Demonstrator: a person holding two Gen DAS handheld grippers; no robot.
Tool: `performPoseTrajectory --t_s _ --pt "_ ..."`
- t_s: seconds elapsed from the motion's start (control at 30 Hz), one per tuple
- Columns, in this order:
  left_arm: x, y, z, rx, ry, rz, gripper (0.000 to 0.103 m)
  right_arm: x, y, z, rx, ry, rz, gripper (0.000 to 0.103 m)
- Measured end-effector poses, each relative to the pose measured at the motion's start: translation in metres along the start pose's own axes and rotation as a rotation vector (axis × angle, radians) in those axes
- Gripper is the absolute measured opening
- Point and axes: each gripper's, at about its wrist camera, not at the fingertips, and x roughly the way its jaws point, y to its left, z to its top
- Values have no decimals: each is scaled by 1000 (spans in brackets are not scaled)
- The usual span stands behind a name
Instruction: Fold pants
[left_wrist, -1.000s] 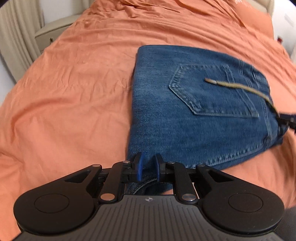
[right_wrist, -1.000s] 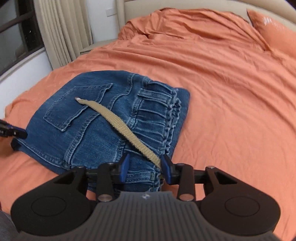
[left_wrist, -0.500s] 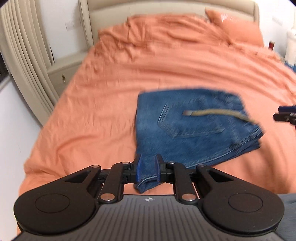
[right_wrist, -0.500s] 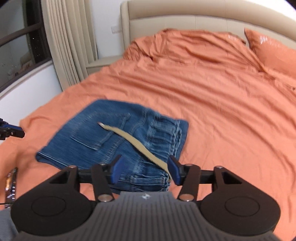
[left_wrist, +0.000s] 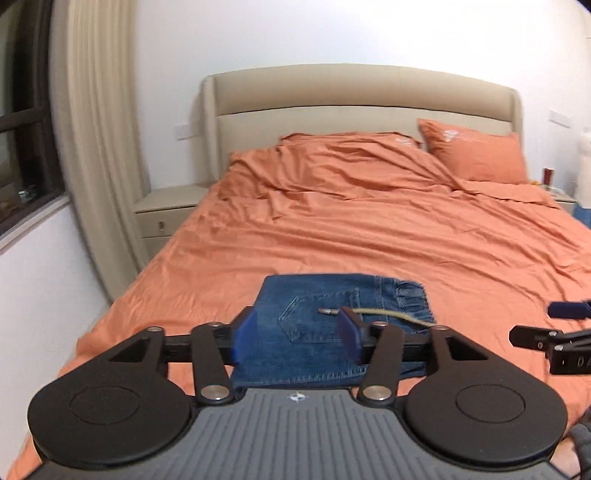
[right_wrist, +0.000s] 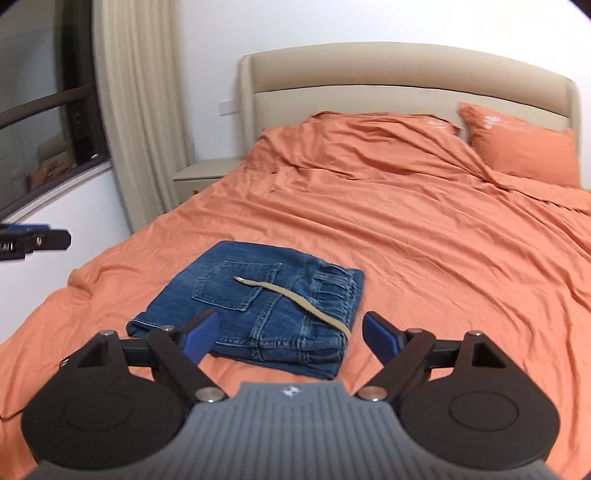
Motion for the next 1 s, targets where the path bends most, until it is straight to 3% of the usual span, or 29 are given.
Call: performPoseTrajectory --t_s 0.07,0.17,0.33,0.53,1.0 --pt "2 -11 -13 -22 3 28 74 -3 6 -12 35 1 -10 81" --pt "7 -22 -34 -70 34 36 79 3 15 -30 84 20 -15 81" --pt "30 -32 -60 -85 120 64 79 19 30 -52 109 19 -57 81" --pt "51 -33 -78 -117 178 84 79 42 38 -65 156 24 -50 81" --pt "77 -31 -92 -130 254 122 79 84 46 -76 133 137 -123 81"
